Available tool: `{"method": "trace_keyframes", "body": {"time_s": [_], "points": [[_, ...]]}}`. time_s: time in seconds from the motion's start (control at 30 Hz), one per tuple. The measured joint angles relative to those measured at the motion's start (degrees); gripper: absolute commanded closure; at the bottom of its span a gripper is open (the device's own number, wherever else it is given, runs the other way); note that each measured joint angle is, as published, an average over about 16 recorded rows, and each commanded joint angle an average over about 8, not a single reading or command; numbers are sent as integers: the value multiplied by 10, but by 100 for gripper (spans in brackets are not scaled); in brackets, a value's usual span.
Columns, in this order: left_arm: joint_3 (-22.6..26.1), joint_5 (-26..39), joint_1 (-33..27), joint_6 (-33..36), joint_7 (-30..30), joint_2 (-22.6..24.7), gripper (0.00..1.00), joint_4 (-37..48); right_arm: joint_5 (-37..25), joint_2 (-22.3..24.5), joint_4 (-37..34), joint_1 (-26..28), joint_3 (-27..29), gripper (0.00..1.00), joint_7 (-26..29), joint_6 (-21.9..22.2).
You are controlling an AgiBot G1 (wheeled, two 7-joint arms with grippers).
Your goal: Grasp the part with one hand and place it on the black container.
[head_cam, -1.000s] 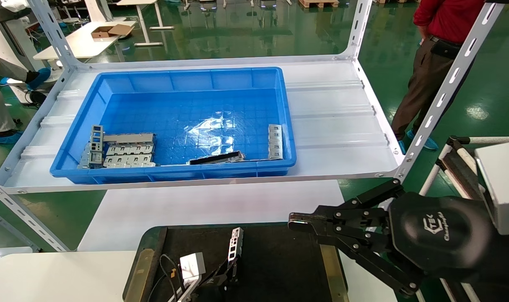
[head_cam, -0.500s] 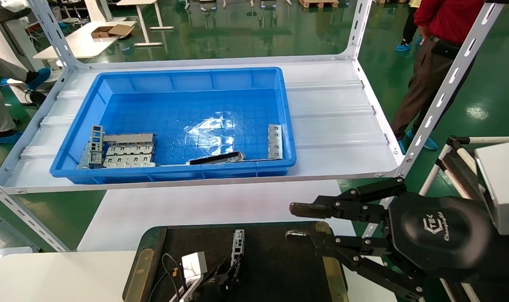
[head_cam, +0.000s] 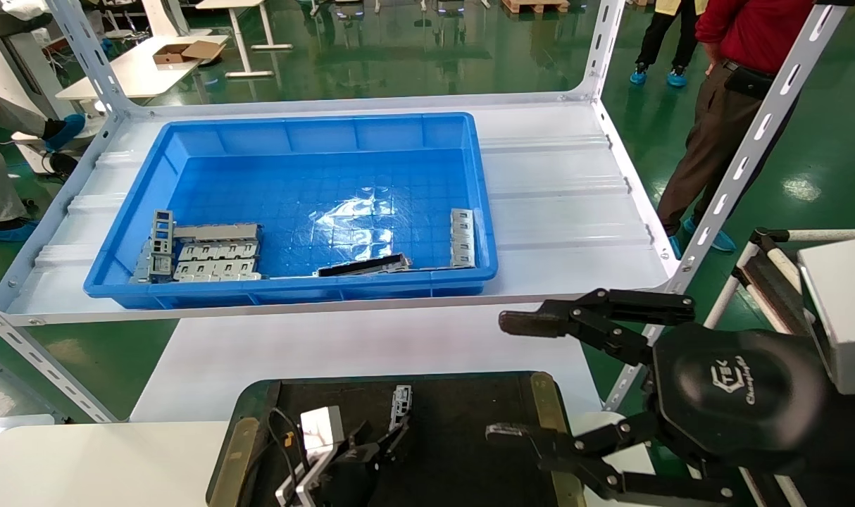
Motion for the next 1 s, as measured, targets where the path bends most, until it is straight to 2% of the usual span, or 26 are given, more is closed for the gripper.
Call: {"method": "trace_keyframes", "body": {"time_s": [0.23, 0.63, 0.83, 1.0], "points": [[22, -41, -1, 14, 26, -56, 0, -56, 0, 0, 0, 0, 0, 0, 0, 0], [57, -95, 5, 50, 43, -185, 0, -160, 0, 0, 0, 0, -1, 0, 0, 0], [49, -95, 9, 85, 49, -238, 0, -185, 0, 0, 0, 0, -1, 0, 0, 0], [22, -84, 16, 130, 65, -271, 0, -191, 1, 0, 0, 0, -1, 0, 0, 0]]}}
